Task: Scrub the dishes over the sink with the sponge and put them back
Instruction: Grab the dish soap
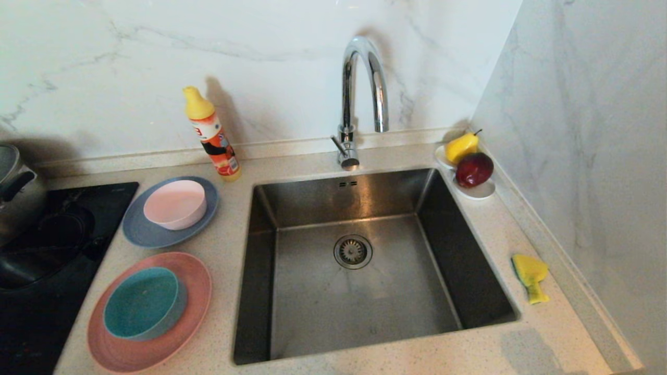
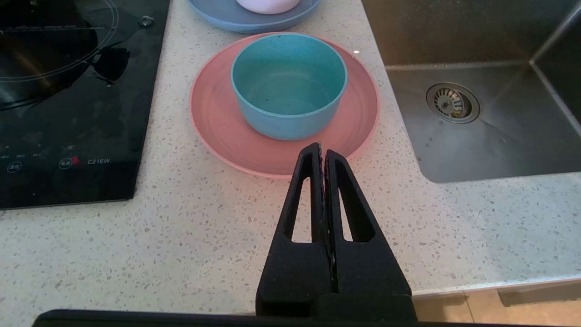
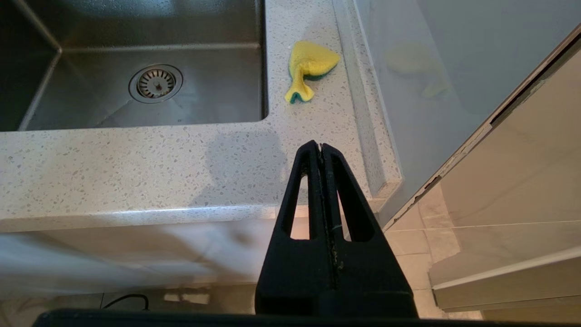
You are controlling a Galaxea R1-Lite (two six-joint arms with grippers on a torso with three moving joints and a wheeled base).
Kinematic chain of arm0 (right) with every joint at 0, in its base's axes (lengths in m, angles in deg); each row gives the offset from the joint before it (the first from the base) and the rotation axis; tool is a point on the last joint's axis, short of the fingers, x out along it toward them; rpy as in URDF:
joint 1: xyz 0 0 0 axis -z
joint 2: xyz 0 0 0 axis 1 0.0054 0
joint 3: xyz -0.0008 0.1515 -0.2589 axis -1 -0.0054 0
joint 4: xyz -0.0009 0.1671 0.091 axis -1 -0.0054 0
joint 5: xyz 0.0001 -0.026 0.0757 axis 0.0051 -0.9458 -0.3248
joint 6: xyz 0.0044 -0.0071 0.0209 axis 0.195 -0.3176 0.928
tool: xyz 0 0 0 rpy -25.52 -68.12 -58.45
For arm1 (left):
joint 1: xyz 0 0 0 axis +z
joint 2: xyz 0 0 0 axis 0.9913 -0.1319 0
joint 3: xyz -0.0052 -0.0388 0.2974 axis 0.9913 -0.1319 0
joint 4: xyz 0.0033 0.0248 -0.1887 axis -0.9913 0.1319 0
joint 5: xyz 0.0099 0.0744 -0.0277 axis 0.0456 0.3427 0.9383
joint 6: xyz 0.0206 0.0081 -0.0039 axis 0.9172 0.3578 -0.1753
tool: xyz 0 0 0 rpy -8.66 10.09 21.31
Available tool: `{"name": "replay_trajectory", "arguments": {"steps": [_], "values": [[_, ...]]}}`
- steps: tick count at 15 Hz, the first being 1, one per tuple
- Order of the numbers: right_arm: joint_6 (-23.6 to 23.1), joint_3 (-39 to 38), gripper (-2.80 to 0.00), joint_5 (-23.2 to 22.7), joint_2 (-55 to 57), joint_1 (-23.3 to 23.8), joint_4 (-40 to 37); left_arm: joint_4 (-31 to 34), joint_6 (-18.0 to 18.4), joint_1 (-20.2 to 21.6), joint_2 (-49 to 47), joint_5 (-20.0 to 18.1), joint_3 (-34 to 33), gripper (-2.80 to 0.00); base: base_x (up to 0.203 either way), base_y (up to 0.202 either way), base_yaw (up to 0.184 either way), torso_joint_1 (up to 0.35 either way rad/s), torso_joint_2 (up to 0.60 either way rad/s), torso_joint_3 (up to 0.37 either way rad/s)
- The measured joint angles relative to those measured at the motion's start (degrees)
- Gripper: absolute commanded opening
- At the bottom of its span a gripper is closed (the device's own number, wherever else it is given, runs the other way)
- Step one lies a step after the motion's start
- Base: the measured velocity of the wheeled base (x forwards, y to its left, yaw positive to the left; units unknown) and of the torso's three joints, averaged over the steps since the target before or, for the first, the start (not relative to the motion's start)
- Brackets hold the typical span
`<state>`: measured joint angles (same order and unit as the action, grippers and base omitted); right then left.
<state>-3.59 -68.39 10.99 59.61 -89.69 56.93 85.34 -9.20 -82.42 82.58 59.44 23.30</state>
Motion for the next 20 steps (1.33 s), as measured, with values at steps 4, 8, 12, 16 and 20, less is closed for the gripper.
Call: {"name": "replay_trajectory", "arguments": {"steps": [4,8,12,16,20], "values": [[0.0,0.0,-2.8,0.0,0.0,0.0,-0.02,0.0,0.02,0.0,0.0,0.0,0.0,-2.8,0.0,0.0,0.0,0.0,0.0,0.0],[-0.02,0.0,-2.8,0.0,0.0,0.0,-0.02,0.0,0.03,0.0,0.0,0.0,0.0,-2.8,0.0,0.0,0.0,0.0,0.0,0.0],[0.0,0.0,-2.8,0.0,0.0,0.0,-0.02,0.0,0.02,0.0,0.0,0.0,0.0,-2.8,0.0,0.0,0.0,0.0,0.0,0.0],[0.0,0.0,-2.8,0.0,0.0,0.0,-0.02,0.17,0.4,0.0,0.0,0.25,0.0,-2.8,0.0,0.0,0.0,0.0,0.0,0.0],[0.0,0.0,-2.8,0.0,0.0,0.0,-0.02,0.2,0.11,0.0,0.0,0.23,0.02,-2.8,0.0,0.0,0.0,0.0,0.0,0.0]]}}
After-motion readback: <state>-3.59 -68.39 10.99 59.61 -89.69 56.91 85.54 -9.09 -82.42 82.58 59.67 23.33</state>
